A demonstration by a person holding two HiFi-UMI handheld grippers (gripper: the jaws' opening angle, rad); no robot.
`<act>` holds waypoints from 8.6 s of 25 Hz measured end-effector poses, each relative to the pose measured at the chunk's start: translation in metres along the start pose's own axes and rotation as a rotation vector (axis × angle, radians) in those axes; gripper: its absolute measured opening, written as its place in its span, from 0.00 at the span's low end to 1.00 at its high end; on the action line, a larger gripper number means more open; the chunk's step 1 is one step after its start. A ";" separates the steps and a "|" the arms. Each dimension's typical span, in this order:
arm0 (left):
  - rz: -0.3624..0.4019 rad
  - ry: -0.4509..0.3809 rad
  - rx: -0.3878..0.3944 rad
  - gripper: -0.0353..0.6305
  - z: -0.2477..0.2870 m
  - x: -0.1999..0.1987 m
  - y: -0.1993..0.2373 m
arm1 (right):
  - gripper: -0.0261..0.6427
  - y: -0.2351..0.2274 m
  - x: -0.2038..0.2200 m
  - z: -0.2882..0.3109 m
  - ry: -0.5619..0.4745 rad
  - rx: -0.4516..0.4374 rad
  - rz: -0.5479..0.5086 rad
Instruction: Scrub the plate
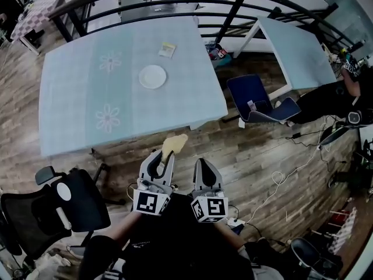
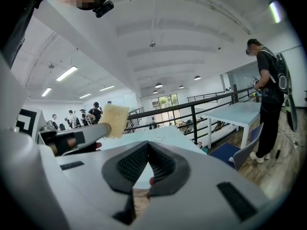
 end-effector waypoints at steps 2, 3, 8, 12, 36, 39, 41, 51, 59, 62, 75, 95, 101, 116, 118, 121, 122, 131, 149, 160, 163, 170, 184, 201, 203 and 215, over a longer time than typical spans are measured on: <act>-0.001 0.007 -0.004 0.18 0.011 -0.005 0.017 | 0.05 0.005 -0.005 0.019 0.003 -0.002 -0.002; -0.001 0.010 -0.002 0.18 0.017 -0.008 0.025 | 0.05 0.007 -0.009 0.029 0.003 -0.001 -0.005; 0.002 0.010 0.009 0.18 0.048 -0.030 0.064 | 0.05 0.017 -0.032 0.073 -0.003 0.015 -0.017; -0.011 0.009 0.004 0.18 0.072 -0.041 0.089 | 0.05 0.020 -0.046 0.104 -0.007 0.029 -0.019; 0.030 0.016 -0.217 0.18 0.136 -0.046 0.163 | 0.05 0.018 -0.071 0.230 0.020 -0.191 -0.067; 0.036 0.031 -0.266 0.18 0.155 -0.047 0.169 | 0.05 0.009 -0.079 0.252 0.024 -0.236 -0.076; 0.038 0.043 -0.301 0.18 0.168 -0.045 0.171 | 0.05 -0.001 -0.084 0.266 0.030 -0.263 -0.080; 0.066 0.041 -0.445 0.18 0.227 -0.036 0.189 | 0.05 -0.024 -0.099 0.330 0.053 -0.411 -0.104; 0.061 0.136 -0.514 0.18 0.263 0.007 0.210 | 0.05 -0.035 -0.093 0.362 0.080 -0.509 -0.106; 0.050 0.175 -0.523 0.18 0.280 0.019 0.219 | 0.05 -0.043 -0.089 0.372 0.096 -0.504 -0.081; 0.007 0.441 -0.581 0.18 0.330 0.087 0.277 | 0.05 -0.068 -0.060 0.392 0.210 -0.457 -0.024; -0.048 0.697 -0.640 0.18 0.369 0.166 0.327 | 0.05 -0.073 -0.028 0.411 0.318 -0.463 0.009; -0.046 0.727 -0.651 0.18 0.368 0.167 0.335 | 0.05 -0.070 -0.024 0.410 0.333 -0.464 0.010; -0.055 0.768 -0.739 0.17 0.359 0.164 0.357 | 0.05 -0.064 -0.016 0.409 0.360 -0.481 -0.001; -0.060 0.770 -0.743 0.17 0.358 0.163 0.358 | 0.05 -0.064 -0.016 0.409 0.361 -0.485 -0.002; -0.077 0.767 -0.751 0.17 0.357 0.161 0.361 | 0.05 -0.063 -0.015 0.409 0.364 -0.491 -0.003; -0.079 0.766 -0.758 0.17 0.355 0.160 0.362 | 0.05 -0.063 -0.015 0.409 0.364 -0.493 -0.003; -0.086 0.761 -0.840 0.17 0.333 0.154 0.375 | 0.05 -0.057 -0.015 0.405 0.364 -0.514 -0.010; -0.091 0.728 -0.910 0.17 0.304 0.147 0.370 | 0.05 -0.061 -0.018 0.402 0.338 -0.496 -0.013; -0.105 0.666 -0.759 0.17 0.332 0.134 0.318 | 0.05 -0.066 -0.019 0.400 0.335 -0.490 -0.009; -0.103 0.674 -0.718 0.17 0.344 0.143 0.309 | 0.05 -0.067 -0.018 0.400 0.337 -0.486 -0.005; -0.079 0.762 -0.672 0.17 0.354 0.168 0.297 | 0.05 -0.071 -0.018 0.401 0.343 -0.476 0.002; -0.028 0.821 -0.705 0.17 0.350 0.182 0.312 | 0.05 -0.071 -0.012 0.403 0.358 -0.483 0.000; -0.046 0.838 -0.778 0.17 0.335 0.177 0.340 | 0.05 -0.071 -0.012 0.407 0.365 -0.482 -0.002; -0.047 0.836 -0.791 0.17 0.333 0.175 0.344 | 0.05 -0.071 -0.012 0.407 0.365 -0.483 -0.002; -0.044 0.829 -0.852 0.17 0.317 0.166 0.366 | 0.05 -0.072 -0.012 0.408 0.368 -0.475 0.004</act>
Point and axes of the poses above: the fingertips, and each gripper's own axes: z forward along the fingers, y to its left, x out of its underside, the point moved 5 cm from there along -z, backward along the fingers, and after that the axes turned 6 degrees about -z, right-handed, at the moved point
